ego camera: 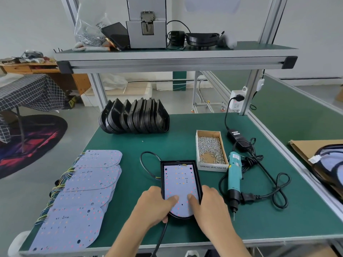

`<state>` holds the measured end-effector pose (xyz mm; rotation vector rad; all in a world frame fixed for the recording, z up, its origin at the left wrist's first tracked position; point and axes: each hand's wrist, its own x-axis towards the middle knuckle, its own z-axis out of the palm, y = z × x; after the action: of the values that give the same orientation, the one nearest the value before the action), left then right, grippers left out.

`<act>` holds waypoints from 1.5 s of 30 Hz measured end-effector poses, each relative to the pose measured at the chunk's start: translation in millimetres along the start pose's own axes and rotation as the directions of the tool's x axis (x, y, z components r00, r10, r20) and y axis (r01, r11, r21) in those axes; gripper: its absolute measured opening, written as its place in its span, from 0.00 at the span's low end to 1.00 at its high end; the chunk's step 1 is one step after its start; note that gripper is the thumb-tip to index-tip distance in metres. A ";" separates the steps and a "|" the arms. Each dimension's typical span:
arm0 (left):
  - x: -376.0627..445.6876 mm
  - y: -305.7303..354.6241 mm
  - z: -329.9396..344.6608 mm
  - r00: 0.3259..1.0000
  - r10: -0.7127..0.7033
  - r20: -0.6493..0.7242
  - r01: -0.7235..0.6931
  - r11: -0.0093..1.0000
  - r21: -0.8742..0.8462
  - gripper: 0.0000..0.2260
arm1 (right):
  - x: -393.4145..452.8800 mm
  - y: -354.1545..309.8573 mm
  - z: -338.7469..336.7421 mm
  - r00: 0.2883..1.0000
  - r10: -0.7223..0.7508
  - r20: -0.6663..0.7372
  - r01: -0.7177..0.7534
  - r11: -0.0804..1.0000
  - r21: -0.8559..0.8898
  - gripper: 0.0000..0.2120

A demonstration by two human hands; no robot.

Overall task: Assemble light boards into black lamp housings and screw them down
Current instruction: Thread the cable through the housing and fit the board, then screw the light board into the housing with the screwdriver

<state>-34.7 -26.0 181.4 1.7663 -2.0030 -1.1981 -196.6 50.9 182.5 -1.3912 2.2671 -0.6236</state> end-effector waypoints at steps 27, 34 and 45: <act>-10.1 40.0 -11.8 0.758 0.239 -0.607 -0.348 0.935 -0.067 0.11 | 67.7 92.2 -84.7 0.980 0.197 0.006 -0.070 0.314 0.947 0.11; 57.4 117.7 2.0 0.793 0.579 -0.191 -0.557 0.815 0.158 0.03 | 48.2 70.3 -51.4 0.998 -0.035 0.060 -0.069 -0.486 0.871 0.11; 140.4 161.3 52.5 0.856 0.512 0.076 -0.351 0.466 0.812 0.03 | 39.3 74.1 -44.1 0.994 -0.086 0.068 -0.103 -0.524 0.845 0.10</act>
<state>-221.7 -138.8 209.5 1.3419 -2.8711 0.1282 -290.8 52.5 172.4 -0.1619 0.4491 -1.8441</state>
